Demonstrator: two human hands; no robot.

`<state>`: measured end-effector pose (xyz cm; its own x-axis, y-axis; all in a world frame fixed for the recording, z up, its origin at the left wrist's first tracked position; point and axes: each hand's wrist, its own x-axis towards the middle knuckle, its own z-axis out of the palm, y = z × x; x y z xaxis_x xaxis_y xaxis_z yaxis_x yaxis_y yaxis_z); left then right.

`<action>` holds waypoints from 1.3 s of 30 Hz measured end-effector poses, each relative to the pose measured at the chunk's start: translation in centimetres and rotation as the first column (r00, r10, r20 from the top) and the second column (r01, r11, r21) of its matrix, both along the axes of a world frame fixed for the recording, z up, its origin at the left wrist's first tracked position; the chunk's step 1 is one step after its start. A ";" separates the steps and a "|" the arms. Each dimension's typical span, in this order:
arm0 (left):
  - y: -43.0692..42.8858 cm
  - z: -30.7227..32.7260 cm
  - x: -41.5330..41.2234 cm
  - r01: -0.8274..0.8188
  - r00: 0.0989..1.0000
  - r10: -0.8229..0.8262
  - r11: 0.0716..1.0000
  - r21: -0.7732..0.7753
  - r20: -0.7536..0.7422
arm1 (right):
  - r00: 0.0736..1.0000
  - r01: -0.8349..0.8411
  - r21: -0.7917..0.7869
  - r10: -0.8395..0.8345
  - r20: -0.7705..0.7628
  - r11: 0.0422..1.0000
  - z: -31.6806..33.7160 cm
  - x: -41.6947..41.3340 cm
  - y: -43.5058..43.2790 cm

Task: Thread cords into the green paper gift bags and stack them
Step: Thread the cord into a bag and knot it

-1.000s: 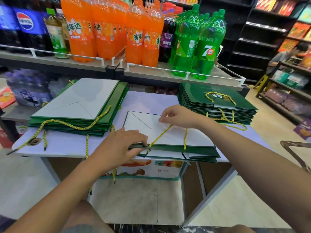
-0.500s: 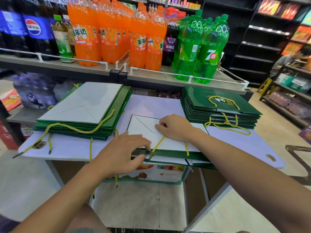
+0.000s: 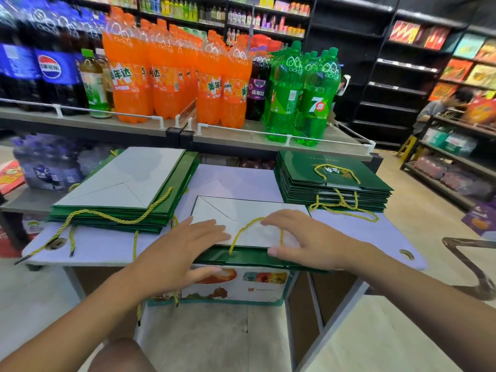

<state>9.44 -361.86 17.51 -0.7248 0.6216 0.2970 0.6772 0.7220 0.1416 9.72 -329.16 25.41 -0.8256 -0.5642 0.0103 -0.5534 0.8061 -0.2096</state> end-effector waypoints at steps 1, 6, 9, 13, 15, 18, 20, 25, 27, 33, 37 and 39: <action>-0.1 -0.2 0.0 -0.005 1.000 0.004 0.999 -0.035 -0.007 | 1.000 -0.015 0.033 0.015 -0.009 0.999 -0.5 1.0 0.5; -0.3 -0.7 0.2 -0.010 0.999 0.003 0.990 -0.142 -0.054 | 0.987 -0.057 0.164 0.080 -0.137 0.985 -3.5 3.0 2.5; -0.1 0.2 0.2 0.014 0.999 -0.019 0.994 -0.109 -0.044 | 0.983 -0.040 0.062 0.050 -0.178 0.997 -3.4 3.1 3.0; 0.0 2.2 0.4 0.029 0.999 -0.030 0.999 -0.036 -0.036 | 0.962 -0.067 0.033 0.073 -0.262 0.997 -1.3 3.4 3.2; 0.1 3.9 0.5 0.035 0.991 -0.032 0.999 0.017 -0.128 | 0.946 -0.070 0.025 0.075 -0.316 0.997 0.1 3.4 3.5; 0.4 7.4 0.1 0.048 0.943 -0.019 0.996 0.081 -0.333 | 0.896 -0.066 0.034 0.074 -0.438 0.997 3.1 3.1 3.8; 0.9 10.1 -0.3 0.030 0.899 0.027 0.992 0.122 -0.438 | 0.865 -0.034 0.028 0.044 -0.500 0.999 5.7 2.8 3.6; 2.5 16.9 -1.4 -0.054 0.855 0.179 0.964 0.259 -0.487 | 0.819 0.084 -0.040 -0.092 -0.566 0.996 11.9 1.0 3.4; 3.1 18.6 -2.6 -0.120 0.897 0.224 0.953 0.277 -0.380 | 0.850 0.132 -0.066 -0.147 -0.506 0.989 13.4 -0.3 3.4; 4.6 15.8 -7.0 -0.222 0.973 0.230 0.951 0.216 -0.009 | 0.951 0.225 -0.072 -0.235 -0.201 0.972 10.3 -4.8 3.5; 5.5 10.3 -10.1 -0.289 0.957 0.284 0.941 0.179 0.053 | 0.940 0.313 -0.060 -0.318 -0.121 0.948 5.5 -7.0 3.4; 6.1 8.0 -10.9 -0.320 0.947 0.309 0.934 0.159 0.091 | 0.917 0.368 -0.036 -0.369 -0.154 0.929 3.3 -7.6 3.0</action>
<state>-1.50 -355.74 25.51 -0.8959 0.3029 0.3251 0.4047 0.8582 0.3158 2.08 -326.19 28.68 -0.9626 -0.2201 0.1579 -0.2438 0.9580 -0.1510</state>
